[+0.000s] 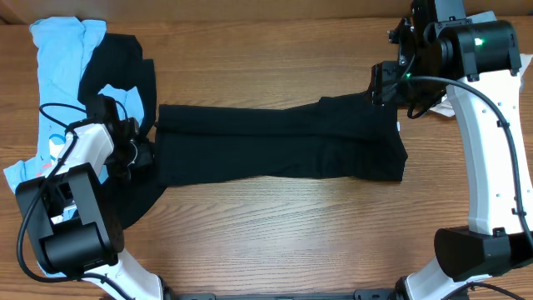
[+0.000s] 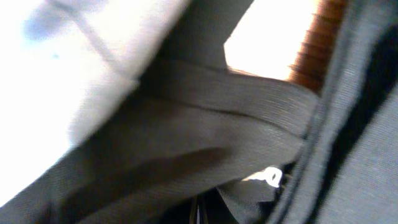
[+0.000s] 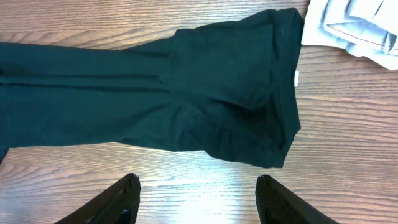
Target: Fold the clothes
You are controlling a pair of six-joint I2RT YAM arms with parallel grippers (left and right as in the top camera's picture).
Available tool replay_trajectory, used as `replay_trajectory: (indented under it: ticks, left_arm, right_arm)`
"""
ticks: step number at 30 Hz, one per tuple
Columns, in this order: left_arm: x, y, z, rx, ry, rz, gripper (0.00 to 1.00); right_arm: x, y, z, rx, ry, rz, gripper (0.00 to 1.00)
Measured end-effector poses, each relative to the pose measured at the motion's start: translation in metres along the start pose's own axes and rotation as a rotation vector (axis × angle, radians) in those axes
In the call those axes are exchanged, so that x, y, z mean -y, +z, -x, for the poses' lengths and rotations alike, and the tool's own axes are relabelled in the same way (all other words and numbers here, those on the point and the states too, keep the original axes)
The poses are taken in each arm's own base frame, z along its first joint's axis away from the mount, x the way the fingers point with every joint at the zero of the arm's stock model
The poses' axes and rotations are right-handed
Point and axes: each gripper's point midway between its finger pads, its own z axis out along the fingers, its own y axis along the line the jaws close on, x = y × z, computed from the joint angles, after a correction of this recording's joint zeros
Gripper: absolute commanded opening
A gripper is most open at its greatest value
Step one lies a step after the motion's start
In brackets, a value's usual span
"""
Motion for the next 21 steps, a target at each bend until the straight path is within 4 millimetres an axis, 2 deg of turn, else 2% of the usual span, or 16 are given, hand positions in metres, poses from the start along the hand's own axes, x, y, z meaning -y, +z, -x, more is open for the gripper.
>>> replay_trajectory:
  ticks: [4, 8, 10, 11, 12, 14, 15, 21]
  left_arm:
    - [-0.025, -0.002, 0.009, 0.043, -0.069, 0.101, 0.04]
    - [-0.058, -0.005, 0.019, 0.096, -0.153, 0.179, 0.06]
    - [-0.072, -0.006, 0.019, 0.103, -0.184, 0.203, 0.12]
    - [-0.077, -0.007, 0.019, 0.105, -0.198, 0.211, 0.18]
    - [-0.081, -0.007, 0.019, 0.108, -0.216, 0.216, 0.33]
    - [-0.085, -0.008, 0.019, 0.112, -0.23, 0.22, 0.85]
    - [-0.086, -0.008, 0.019, 0.112, -0.233, 0.22, 1.0]
    - [-0.074, -0.013, 0.022, 0.099, -0.218, 0.15, 1.0]
  right_arm:
    - [0.0, 0.0, 0.0, 0.001, 0.0, 0.001, 0.64]
    - [0.0, 0.0, 0.0, 0.0, 0.0, 0.0, 0.64]
    - [0.0, 0.0, 0.0, 0.0, 0.0, 0.0, 0.64]
    - [0.0, 0.0, 0.0, -0.001, 0.0, 0.0, 0.65]
    - [0.0, 0.0, 0.0, 0.0, 0.0, 0.0, 0.65]
    - [0.0, 0.0, 0.0, 0.0, 0.0, 0.0, 0.66]
    - [0.0, 0.0, 0.0, 0.0, 0.0, 0.0, 0.66]
    - [0.0, 0.0, 0.0, 0.001, 0.0, 0.0, 0.67]
